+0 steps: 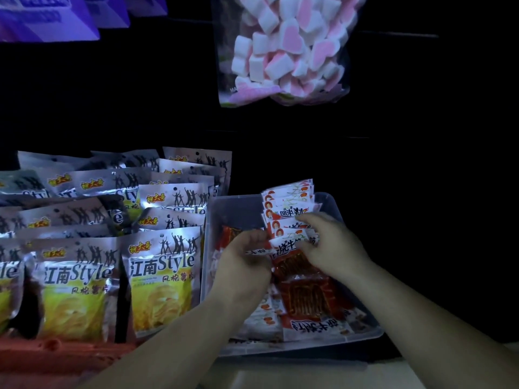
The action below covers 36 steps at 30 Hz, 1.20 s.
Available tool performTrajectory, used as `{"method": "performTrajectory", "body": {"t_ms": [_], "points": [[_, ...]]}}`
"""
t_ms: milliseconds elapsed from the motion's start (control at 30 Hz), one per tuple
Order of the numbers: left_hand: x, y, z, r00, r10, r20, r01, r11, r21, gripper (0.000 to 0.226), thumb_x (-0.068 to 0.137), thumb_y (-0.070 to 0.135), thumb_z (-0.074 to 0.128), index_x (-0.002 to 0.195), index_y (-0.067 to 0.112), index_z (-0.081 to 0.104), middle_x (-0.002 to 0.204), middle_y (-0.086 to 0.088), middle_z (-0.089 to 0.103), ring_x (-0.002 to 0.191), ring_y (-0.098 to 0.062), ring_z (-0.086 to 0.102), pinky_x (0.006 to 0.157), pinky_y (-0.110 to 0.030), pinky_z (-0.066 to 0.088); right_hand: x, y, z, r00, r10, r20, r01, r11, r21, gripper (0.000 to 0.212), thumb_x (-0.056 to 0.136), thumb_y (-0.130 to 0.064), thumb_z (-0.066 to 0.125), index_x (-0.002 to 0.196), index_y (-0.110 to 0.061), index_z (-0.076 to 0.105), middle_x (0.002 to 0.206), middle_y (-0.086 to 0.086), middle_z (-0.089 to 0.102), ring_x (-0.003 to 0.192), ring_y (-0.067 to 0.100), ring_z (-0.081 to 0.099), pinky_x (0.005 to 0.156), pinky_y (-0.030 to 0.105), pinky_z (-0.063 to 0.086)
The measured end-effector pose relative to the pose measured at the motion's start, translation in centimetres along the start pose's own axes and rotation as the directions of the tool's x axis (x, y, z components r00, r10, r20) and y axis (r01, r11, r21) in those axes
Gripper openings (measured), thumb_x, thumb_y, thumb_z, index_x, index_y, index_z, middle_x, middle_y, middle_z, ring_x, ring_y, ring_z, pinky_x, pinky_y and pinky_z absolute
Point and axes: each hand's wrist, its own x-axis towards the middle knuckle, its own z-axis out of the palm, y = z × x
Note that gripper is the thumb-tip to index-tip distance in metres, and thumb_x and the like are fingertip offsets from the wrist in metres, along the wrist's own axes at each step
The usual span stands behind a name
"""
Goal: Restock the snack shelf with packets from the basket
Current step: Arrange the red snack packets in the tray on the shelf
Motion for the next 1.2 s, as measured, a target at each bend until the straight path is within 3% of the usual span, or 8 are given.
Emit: {"method": "performTrajectory", "body": {"t_ms": [100,233,367,633,833,933,1033,1200], "points": [[0.1,-0.2,-0.4,1.000,0.007,0.006,-0.007,1.000,0.002,0.036,0.096,-0.005,0.059,0.113,0.026,0.065,0.098,0.011,0.075,0.053,0.003,0.060,0.049,-0.019,0.047,0.9,-0.3,1.8,0.995,-0.010,0.096,0.034,0.967,-0.254,0.063,0.089,-0.039,0.077,0.145,-0.034,0.050,0.144,-0.008,0.052,0.134,0.020,0.051,0.105,0.037,0.047],[0.3,-0.7,-1.0,0.999,0.009,0.033,-0.010,0.999,0.041,0.036,0.097,-0.002,0.057,0.109,0.030,0.065,0.077,0.018,0.075,0.053,-0.009,0.056,0.049,-0.024,0.045,1.3,-0.2,2.0,0.997,-0.066,-0.046,0.048,0.948,-0.316,0.012,0.091,-0.023,0.072,0.102,-0.026,0.068,0.109,-0.004,0.062,0.109,0.026,0.062,0.073,0.031,0.039],[0.3,-1.0,-1.1,0.999,-0.016,0.037,0.014,0.998,0.069,0.036,0.098,0.000,0.057,0.111,0.033,0.064,0.075,0.007,0.075,0.047,-0.008,0.051,0.046,-0.023,0.043,0.5,0.6,0.9,0.995,-0.029,-0.091,-0.001,0.951,-0.310,0.038,0.092,-0.005,0.066,0.123,-0.025,0.071,0.127,-0.004,0.068,0.117,0.025,0.063,0.078,0.031,0.048],[-1.0,-0.1,-0.6,0.999,0.012,0.048,-0.017,0.995,0.101,0.034,0.097,-0.002,0.055,0.109,0.028,0.066,0.079,0.005,0.073,0.042,-0.003,0.050,0.043,-0.022,0.041,-2.8,1.2,-3.0,0.963,0.042,-0.267,0.004,0.985,0.171,0.020,0.094,-0.006,0.068,0.097,-0.025,0.071,0.086,-0.007,0.062,0.077,0.011,0.062,0.069,0.018,0.046],[-2.2,1.6,-0.3,0.974,0.193,0.122,-0.190,0.981,-0.030,0.023,0.088,0.001,0.076,0.095,0.021,0.070,0.119,0.019,0.065,0.102,0.000,0.066,0.075,-0.011,0.054,-4.8,-1.5,-6.7,0.994,0.068,-0.088,-0.005,0.821,0.570,0.025,0.099,-0.014,0.066,0.100,-0.038,0.065,0.103,-0.004,0.071,0.094,0.024,0.067,0.076,0.035,0.055],[-2.6,2.9,-0.2,0.975,0.150,0.165,-0.120,0.976,-0.182,0.020,0.089,-0.003,0.073,0.102,0.011,0.068,0.087,-0.004,0.075,0.075,-0.013,0.073,0.060,-0.024,0.058,-5.8,-2.6,-7.6,0.988,0.156,0.022,-0.115,0.621,0.775,0.020,0.095,-0.007,0.071,0.103,-0.024,0.064,0.098,0.001,0.078,0.090,0.024,0.075,0.071,0.038,0.058],[-3.0,3.2,0.1,0.980,0.098,0.175,-0.042,0.954,-0.298,0.022,0.092,-0.006,0.068,0.108,0.009,0.066,0.062,0.004,0.067,0.056,-0.012,0.068,0.050,-0.024,0.053,-7.0,-3.0,-8.0,0.979,0.187,0.078,-0.170,0.551,0.817,0.024,0.092,-0.010,0.074,0.108,-0.019,0.060,0.094,0.002,0.078,0.088,0.022,0.077,0.070,0.037,0.061],[-2.7,2.9,0.0,0.982,0.042,0.182,0.027,0.931,-0.364,0.037,0.093,-0.004,0.066,0.119,0.022,0.068,0.092,-0.001,0.077,0.080,-0.025,0.076,0.065,-0.035,0.062,-7.9,-2.2,-7.7,0.951,0.143,0.273,-0.306,0.543,0.782,0.033,0.092,0.004,0.069,0.110,-0.023,0.068,0.108,0.000,0.077,0.090,0.009,0.075,0.067,0.026,0.059]]}}
